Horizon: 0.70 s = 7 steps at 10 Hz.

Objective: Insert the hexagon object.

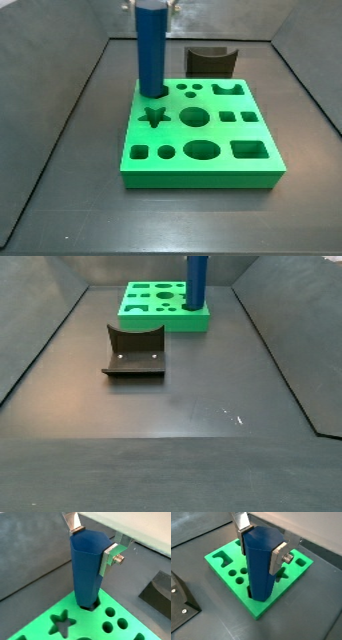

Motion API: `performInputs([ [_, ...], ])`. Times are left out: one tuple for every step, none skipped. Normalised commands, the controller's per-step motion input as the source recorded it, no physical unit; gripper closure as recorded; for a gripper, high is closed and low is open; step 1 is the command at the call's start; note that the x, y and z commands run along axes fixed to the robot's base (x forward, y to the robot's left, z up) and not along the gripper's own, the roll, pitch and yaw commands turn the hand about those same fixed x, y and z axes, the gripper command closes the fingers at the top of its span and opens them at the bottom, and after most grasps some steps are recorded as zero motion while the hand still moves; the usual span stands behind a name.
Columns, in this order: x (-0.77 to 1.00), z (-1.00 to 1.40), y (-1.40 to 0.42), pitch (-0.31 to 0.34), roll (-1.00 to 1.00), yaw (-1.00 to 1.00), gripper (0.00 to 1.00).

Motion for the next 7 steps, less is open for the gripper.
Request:
performInputs([
  [0.39,-0.21,0.2,0.044,-0.03,-0.04,1.0],
  [0.26,-0.23,0.0,0.0,0.0,-0.05,1.0],
  [0.11,-0.27,-0.02,-0.074,0.0,-0.05,1.0],
  [0.02,-0.29,-0.11,-0.111,0.0,-0.03,1.0],
  [0.0,-0.29,-0.05,-0.11,0.06,0.0,1.0],
  [-0.01,-0.33,-0.01,-0.141,0.09,0.0,1.0],
  [-0.06,-0.35,-0.02,-0.163,0.11,0.0,1.0],
])
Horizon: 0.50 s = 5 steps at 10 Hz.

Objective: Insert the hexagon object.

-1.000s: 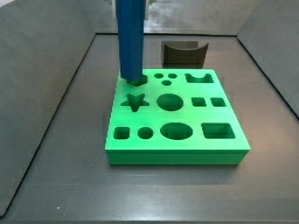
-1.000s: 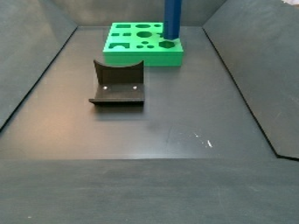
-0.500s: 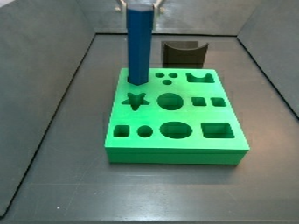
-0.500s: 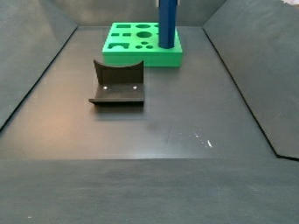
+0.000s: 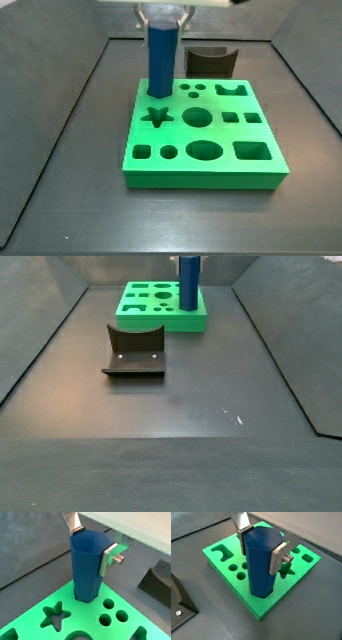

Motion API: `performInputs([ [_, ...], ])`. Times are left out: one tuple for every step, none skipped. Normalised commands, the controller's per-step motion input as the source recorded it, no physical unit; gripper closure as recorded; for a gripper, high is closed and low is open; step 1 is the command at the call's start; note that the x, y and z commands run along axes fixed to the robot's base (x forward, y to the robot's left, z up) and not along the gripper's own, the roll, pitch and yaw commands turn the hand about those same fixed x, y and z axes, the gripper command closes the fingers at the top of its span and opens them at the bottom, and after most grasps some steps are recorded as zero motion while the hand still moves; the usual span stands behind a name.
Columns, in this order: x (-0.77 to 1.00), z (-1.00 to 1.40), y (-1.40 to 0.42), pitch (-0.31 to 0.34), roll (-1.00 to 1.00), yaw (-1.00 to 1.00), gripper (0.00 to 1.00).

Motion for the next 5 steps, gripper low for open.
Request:
performInputs([
  [-0.04,-0.35,0.0,-0.15,0.1,0.0,1.0],
  [0.0,-0.27,0.0,-0.101,0.1,0.0,1.0],
  [0.0,-0.21,0.0,-0.054,0.07,0.0,1.0],
  [0.0,-0.17,0.01,0.0,0.02,0.0,1.0],
  [0.0,-0.05,0.0,-0.011,0.0,0.0,1.0],
])
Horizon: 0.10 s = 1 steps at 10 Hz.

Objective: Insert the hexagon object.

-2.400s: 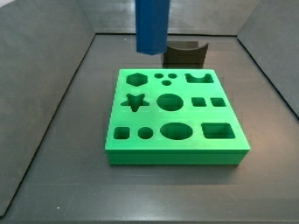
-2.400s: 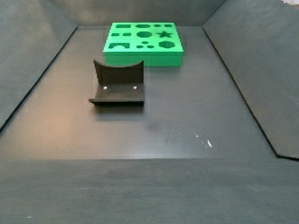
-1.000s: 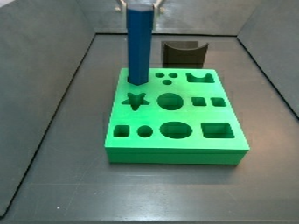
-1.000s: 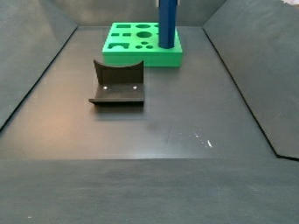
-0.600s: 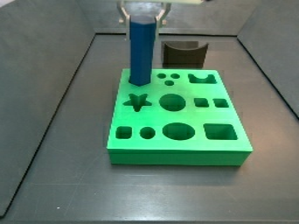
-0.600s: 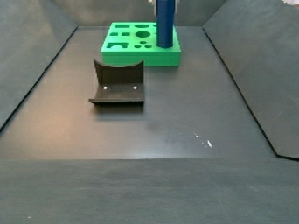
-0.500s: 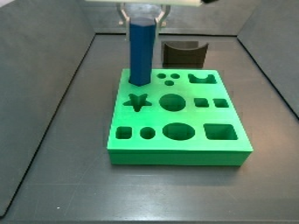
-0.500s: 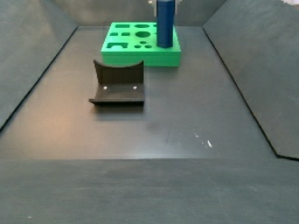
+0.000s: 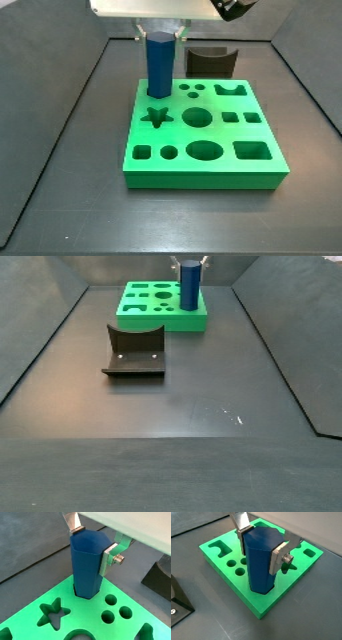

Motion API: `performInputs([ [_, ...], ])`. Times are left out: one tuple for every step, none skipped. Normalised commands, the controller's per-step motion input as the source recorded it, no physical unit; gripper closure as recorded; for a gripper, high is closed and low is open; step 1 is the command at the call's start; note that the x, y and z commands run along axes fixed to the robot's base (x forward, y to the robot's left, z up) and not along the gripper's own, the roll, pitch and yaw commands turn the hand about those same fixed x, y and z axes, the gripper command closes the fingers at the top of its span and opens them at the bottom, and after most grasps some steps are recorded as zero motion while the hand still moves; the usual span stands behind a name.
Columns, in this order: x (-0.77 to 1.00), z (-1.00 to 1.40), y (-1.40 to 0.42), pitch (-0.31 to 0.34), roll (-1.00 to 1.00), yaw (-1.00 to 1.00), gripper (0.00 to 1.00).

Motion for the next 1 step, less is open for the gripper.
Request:
performInputs([
  [0.0,0.0,0.0,0.0,0.0,0.0,1.0],
])
